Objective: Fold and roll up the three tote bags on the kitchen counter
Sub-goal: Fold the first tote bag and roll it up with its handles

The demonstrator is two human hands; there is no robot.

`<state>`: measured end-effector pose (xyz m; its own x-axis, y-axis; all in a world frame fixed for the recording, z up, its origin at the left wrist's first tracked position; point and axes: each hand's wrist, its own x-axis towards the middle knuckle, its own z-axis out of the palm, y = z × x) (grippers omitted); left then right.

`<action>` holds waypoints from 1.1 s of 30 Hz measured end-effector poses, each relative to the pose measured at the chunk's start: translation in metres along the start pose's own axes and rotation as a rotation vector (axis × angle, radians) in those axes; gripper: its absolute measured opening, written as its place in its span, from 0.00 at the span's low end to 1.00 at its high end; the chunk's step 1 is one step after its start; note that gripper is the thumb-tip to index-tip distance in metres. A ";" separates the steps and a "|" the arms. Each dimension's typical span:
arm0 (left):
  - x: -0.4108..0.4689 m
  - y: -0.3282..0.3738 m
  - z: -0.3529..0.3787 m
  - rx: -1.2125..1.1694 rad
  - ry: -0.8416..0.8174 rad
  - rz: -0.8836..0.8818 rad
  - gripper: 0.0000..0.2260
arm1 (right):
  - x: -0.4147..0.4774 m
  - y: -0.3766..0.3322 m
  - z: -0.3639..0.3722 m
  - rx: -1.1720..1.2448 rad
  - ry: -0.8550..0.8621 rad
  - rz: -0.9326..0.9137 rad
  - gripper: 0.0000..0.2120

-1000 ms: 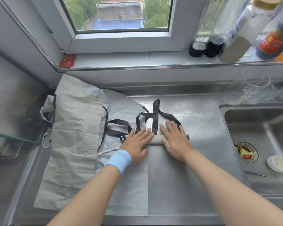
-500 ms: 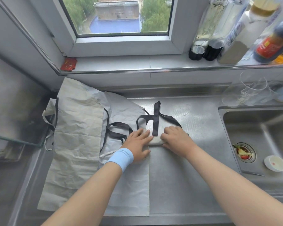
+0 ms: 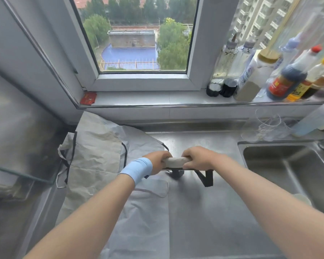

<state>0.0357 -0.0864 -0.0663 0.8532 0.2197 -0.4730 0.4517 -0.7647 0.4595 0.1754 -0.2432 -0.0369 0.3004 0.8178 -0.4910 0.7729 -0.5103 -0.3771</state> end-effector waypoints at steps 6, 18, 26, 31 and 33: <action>-0.030 0.029 -0.037 -0.065 -0.057 -0.034 0.15 | -0.025 -0.015 -0.061 -0.017 -0.069 -0.049 0.08; -0.104 0.068 -0.061 -1.049 0.103 -0.172 0.13 | -0.044 -0.034 -0.058 -0.506 0.900 -0.546 0.20; -0.136 0.070 -0.064 -1.311 0.057 -0.080 0.12 | -0.038 -0.071 -0.035 -0.657 0.972 -0.401 0.28; -0.148 0.067 -0.071 -1.374 0.113 0.003 0.10 | -0.034 -0.102 -0.045 -0.573 1.110 -0.400 0.22; -0.154 0.060 -0.076 -1.348 0.078 0.070 0.11 | -0.028 -0.108 -0.052 -0.596 1.115 -0.413 0.20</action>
<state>-0.0491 -0.1201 0.0911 0.8768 0.2730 -0.3959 0.2710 0.3995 0.8757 0.1127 -0.1976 0.0581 0.0591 0.8084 0.5856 0.9568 -0.2132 0.1979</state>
